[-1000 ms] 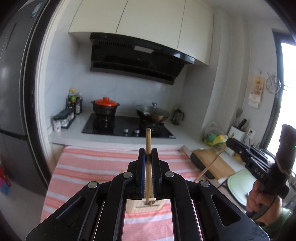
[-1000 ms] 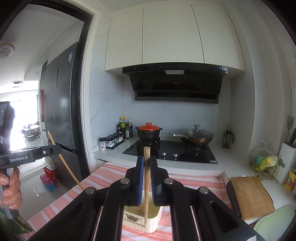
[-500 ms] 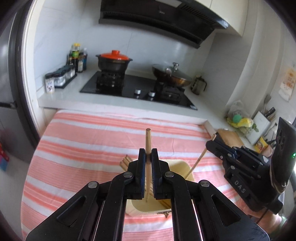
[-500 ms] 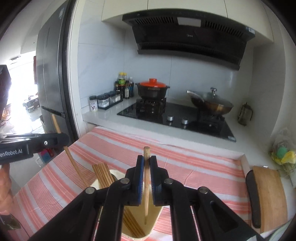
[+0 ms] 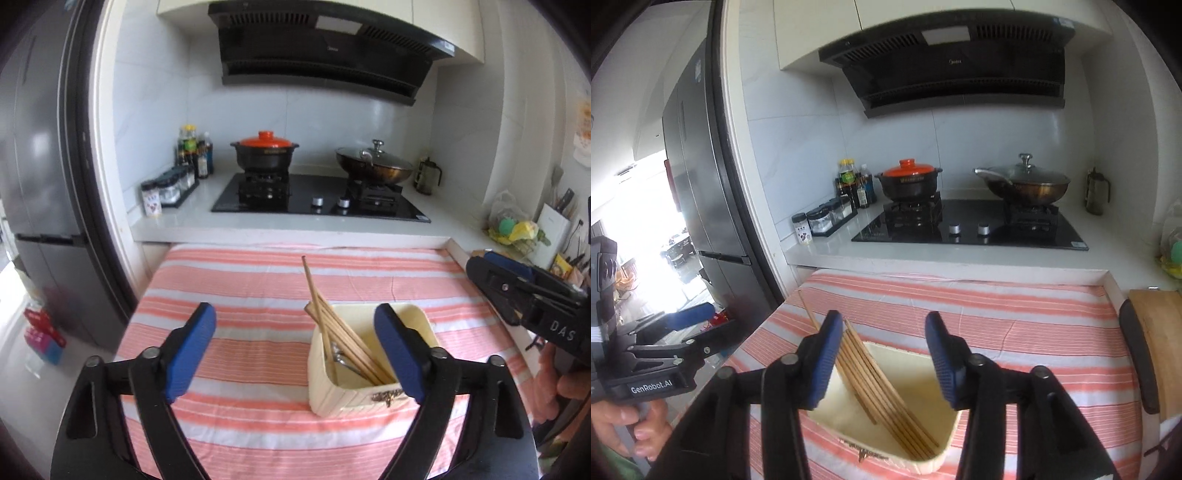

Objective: Organize utensils

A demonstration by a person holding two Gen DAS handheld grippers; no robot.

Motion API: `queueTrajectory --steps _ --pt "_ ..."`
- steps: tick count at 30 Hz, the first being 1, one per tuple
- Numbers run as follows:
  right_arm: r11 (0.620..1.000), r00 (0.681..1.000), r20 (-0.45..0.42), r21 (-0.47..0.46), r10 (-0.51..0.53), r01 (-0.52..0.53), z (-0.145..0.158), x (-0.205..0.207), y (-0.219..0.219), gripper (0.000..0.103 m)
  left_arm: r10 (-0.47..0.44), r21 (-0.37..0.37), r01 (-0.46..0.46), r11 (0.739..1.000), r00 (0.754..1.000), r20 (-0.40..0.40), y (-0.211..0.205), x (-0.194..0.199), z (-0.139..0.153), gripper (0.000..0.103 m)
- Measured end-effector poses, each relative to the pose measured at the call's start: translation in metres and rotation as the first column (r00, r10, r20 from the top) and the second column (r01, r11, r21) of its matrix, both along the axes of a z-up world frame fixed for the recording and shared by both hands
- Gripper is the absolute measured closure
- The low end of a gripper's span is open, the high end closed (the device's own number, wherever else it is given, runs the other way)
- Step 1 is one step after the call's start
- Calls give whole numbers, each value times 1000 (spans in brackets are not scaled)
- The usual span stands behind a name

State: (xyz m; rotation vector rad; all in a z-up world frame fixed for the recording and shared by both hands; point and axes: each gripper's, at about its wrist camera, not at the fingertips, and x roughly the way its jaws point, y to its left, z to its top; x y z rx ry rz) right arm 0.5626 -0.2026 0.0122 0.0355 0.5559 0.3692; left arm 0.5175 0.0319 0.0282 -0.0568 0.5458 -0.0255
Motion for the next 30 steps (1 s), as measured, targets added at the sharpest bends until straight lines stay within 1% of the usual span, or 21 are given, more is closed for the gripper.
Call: queueTrajectory --steps 1,3,5,7,8,11,13,15,16,17,19,20,22,24,27,30 --pt "1000 1000 17 -16 -10 10 6 -17 -2 48 7 21 -7 1000 1000 29 -1 -19 3 1" --pt "998 998 47 -47 -31 33 12 -55 -7 40 17 56 -21 998 997 77 -6 -59 7 1" --pt "995 996 73 -74 -59 65 15 -96 -11 26 43 90 -51 995 995 90 -12 -94 5 0" --pt "991 992 86 -92 -87 95 13 -136 -14 17 47 106 -57 993 995 86 -19 -129 -2 0" --pt "988 991 85 -107 -102 111 10 -155 -14 15 43 106 -51 993 996 76 -22 -145 -5 0" --pt "974 983 90 -151 -158 171 1 -204 -15 13 35 87 -39 995 998 55 -29 -186 -14 0" --pt "969 980 83 -155 -183 194 -4 -231 -15 12 52 102 -57 993 997 51 -33 -207 -17 0" --pt "969 980 63 -147 -189 197 -8 -253 -14 9 95 153 -100 983 995 38 -38 -223 -21 0" --pt "968 979 54 -145 -198 204 -10 -263 -15 6 108 177 -113 978 993 38 -41 -229 -23 0" --pt "967 977 48 -142 -208 213 -11 -270 -15 3 110 193 -116 974 993 39 -43 -235 -24 0" --pt "966 976 41 -137 -214 218 -11 -285 -13 1 99 205 -105 973 994 36 -45 -246 -24 0" --pt "965 975 42 -140 -216 220 -10 -290 -11 1 91 196 -97 976 995 35 -46 -252 -23 0" --pt "965 975 47 -144 -215 220 -7 -298 -8 1 79 156 -83 984 996 30 -41 -260 -19 0" --pt "965 976 51 -143 -213 219 -2 -307 -5 1 78 125 -81 989 996 31 -38 -261 -14 0" --pt "963 976 66 -160 -208 217 4 -317 2 1 100 115 -104 988 994 42 -34 -265 -11 0" --pt "959 976 73 -186 -205 215 8 -322 8 1 107 106 -110 988 994 35 -32 -267 -10 0"
